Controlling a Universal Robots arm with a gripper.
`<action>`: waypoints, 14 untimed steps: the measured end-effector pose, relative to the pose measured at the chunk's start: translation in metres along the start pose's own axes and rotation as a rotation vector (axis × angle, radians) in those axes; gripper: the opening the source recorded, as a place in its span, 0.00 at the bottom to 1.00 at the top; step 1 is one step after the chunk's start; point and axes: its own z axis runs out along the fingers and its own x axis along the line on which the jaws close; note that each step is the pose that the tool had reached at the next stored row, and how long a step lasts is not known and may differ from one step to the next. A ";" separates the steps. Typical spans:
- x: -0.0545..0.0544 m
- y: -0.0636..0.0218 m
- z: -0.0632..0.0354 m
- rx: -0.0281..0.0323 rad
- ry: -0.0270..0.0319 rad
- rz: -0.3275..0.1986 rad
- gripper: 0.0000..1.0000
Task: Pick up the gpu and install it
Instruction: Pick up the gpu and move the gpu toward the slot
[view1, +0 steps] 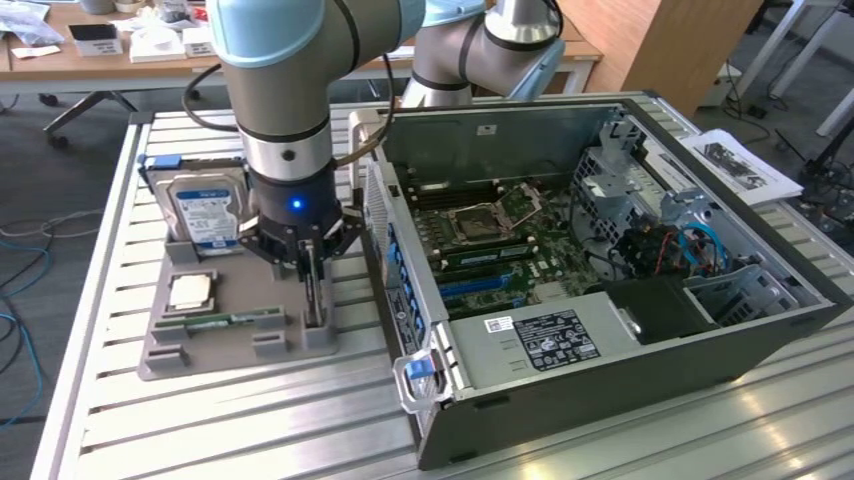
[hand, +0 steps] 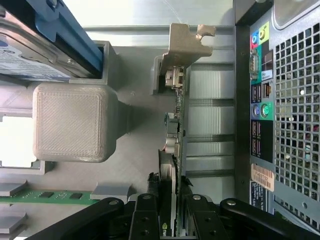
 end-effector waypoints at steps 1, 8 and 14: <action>0.000 0.0000 0.0000 -0.0003 0.0005 -0.013 0.27; 0.000 0.0000 0.0001 -0.0014 0.0014 -0.036 0.27; 0.000 0.0000 0.0001 -0.0082 0.0012 -0.031 0.27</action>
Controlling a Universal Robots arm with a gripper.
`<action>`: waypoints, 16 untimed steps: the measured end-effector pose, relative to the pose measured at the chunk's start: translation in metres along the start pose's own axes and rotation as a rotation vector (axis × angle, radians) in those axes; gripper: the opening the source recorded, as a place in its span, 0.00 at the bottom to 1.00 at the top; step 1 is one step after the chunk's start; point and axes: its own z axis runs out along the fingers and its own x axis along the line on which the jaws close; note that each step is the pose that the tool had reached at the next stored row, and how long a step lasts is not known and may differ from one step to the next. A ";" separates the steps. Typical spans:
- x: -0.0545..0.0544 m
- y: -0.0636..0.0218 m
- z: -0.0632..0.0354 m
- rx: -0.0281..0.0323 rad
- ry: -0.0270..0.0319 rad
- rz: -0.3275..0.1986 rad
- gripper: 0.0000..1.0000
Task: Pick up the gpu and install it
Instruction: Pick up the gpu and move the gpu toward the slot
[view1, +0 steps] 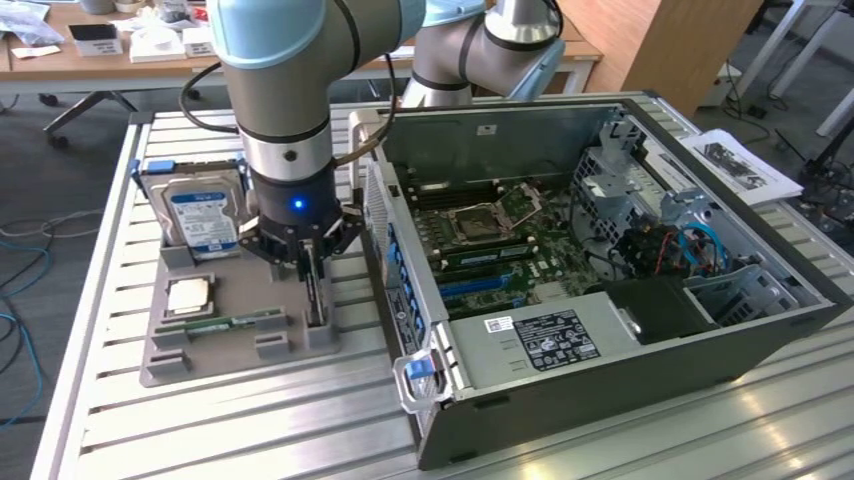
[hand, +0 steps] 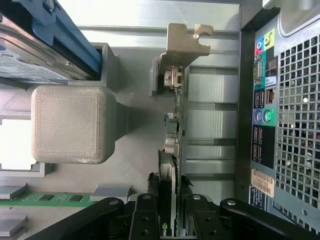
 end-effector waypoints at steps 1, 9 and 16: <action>0.000 0.0000 0.0000 0.0000 0.0001 0.000 0.27; 0.000 0.0000 0.0001 0.0006 -0.0009 0.021 0.27; 0.000 0.0000 -0.0003 0.0004 -0.0011 0.022 0.27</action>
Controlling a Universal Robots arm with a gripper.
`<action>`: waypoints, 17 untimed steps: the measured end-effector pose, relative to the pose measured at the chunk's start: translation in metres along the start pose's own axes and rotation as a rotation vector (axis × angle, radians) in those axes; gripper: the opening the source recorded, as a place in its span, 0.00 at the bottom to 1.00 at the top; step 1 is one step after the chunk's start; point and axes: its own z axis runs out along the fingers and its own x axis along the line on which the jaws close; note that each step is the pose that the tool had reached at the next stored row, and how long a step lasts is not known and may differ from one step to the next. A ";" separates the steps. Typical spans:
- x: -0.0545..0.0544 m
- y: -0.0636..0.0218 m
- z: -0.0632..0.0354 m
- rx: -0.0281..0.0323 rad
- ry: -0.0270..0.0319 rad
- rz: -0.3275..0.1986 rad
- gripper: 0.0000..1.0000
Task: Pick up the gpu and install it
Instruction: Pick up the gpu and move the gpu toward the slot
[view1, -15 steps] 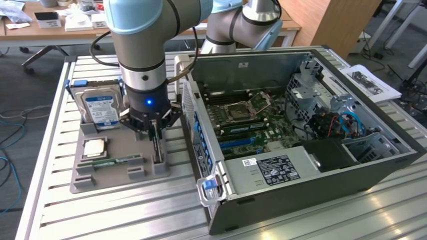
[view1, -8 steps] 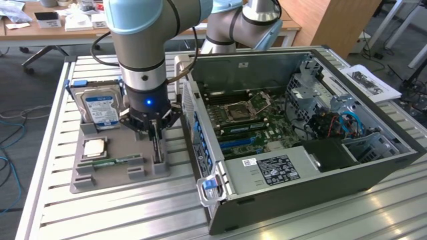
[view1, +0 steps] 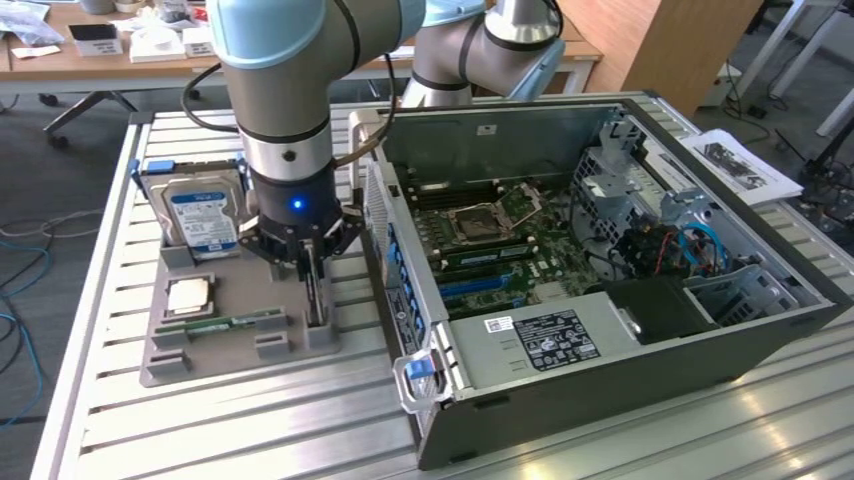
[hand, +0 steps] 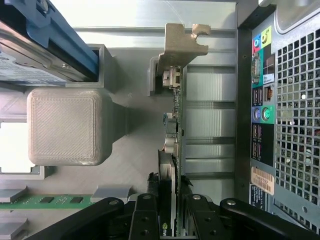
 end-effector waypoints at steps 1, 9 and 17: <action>0.000 0.0000 -0.0008 0.0001 0.0002 0.000 0.27; 0.000 0.0006 -0.0130 0.0001 0.0002 0.000 0.27; -0.001 0.0018 -0.0374 0.0001 0.0001 0.000 0.27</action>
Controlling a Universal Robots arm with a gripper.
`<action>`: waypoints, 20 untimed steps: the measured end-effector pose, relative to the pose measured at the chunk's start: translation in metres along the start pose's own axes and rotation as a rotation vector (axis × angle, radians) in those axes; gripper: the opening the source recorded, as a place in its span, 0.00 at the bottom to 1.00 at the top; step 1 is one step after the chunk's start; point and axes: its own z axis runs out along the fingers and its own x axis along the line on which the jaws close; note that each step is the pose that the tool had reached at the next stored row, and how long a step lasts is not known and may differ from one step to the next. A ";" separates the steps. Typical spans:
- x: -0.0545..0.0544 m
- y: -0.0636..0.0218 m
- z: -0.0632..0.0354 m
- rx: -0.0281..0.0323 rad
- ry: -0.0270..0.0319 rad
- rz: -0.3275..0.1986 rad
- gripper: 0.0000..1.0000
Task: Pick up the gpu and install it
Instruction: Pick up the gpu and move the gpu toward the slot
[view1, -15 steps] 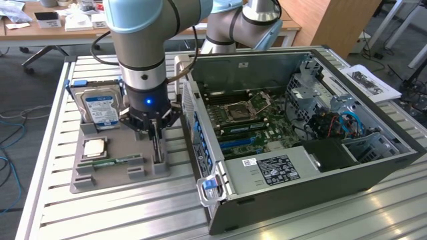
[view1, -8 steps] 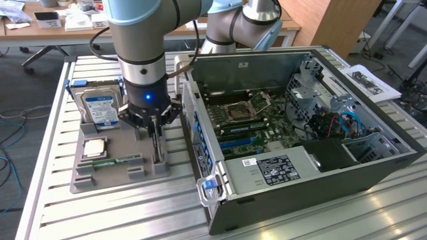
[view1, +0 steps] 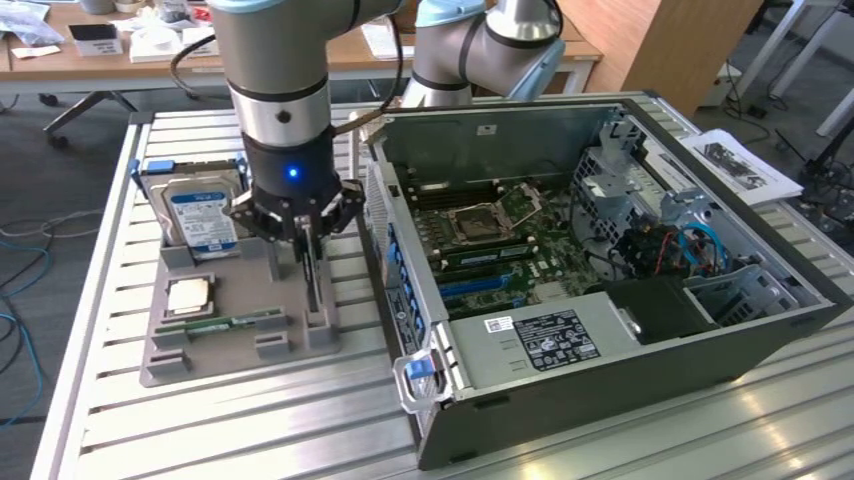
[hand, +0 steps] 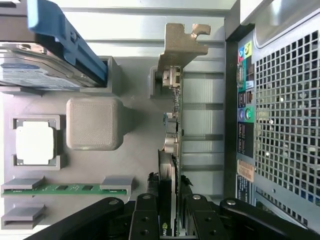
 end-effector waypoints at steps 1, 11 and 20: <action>0.000 0.0002 -0.0036 0.0000 0.0001 0.000 0.27; -0.001 0.0021 -0.0440 -0.0001 0.0000 0.000 0.27; -0.002 0.0038 -0.0802 0.0000 0.0001 0.000 0.27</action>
